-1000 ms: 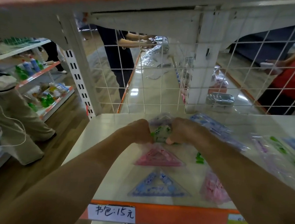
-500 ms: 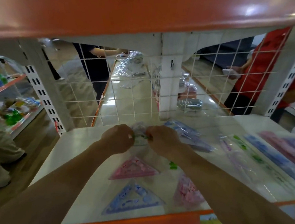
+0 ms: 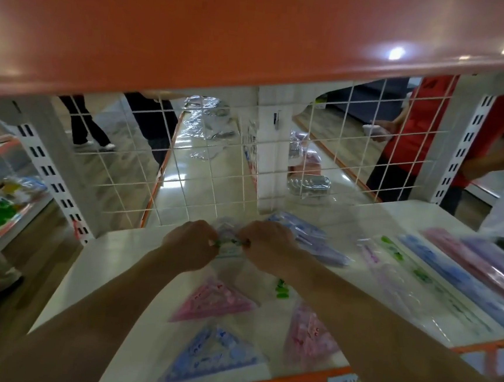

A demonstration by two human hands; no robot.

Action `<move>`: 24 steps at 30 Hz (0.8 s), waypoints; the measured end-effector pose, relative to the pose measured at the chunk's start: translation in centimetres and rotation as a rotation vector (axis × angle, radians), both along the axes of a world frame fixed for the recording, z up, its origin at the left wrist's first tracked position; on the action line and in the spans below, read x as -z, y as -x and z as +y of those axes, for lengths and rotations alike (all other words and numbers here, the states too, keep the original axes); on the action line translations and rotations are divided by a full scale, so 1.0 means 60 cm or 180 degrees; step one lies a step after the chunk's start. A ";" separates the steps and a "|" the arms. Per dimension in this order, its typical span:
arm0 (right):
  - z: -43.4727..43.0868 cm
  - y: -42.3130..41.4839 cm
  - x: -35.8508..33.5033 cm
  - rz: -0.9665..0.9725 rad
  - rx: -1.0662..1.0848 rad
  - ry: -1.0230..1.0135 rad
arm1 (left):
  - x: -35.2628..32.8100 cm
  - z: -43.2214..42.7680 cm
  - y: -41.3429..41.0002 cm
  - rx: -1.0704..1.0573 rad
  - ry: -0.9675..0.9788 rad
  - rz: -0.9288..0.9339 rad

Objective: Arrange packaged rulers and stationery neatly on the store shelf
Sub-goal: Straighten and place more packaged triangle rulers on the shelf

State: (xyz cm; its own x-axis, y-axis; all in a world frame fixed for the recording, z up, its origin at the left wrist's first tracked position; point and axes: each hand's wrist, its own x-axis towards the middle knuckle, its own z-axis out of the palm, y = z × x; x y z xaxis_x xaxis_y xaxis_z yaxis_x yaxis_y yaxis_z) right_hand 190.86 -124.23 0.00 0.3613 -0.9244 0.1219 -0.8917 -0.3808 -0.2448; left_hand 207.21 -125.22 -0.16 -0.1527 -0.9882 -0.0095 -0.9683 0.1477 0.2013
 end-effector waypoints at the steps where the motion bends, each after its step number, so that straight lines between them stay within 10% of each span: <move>1: -0.004 0.002 0.000 -0.0145 0.0024 -0.0086 | -0.006 0.001 -0.001 -0.0071 -0.0060 0.0147; 7: -0.025 0.034 -0.006 -0.1692 0.0256 -0.0717 | -0.034 0.014 -0.014 -0.0718 -0.0870 0.2102; 12: -0.023 0.033 0.000 -0.1539 0.0003 -0.0951 | -0.034 0.023 -0.025 -0.0937 -0.1064 0.2406; 17: -0.016 0.015 0.009 -0.1197 -0.0006 -0.0634 | -0.030 0.031 -0.040 -0.0698 -0.0939 0.2054; 24: -0.002 -0.006 0.007 -0.0644 -0.0273 -0.0648 | -0.014 0.045 -0.046 -0.0155 -0.0365 0.0090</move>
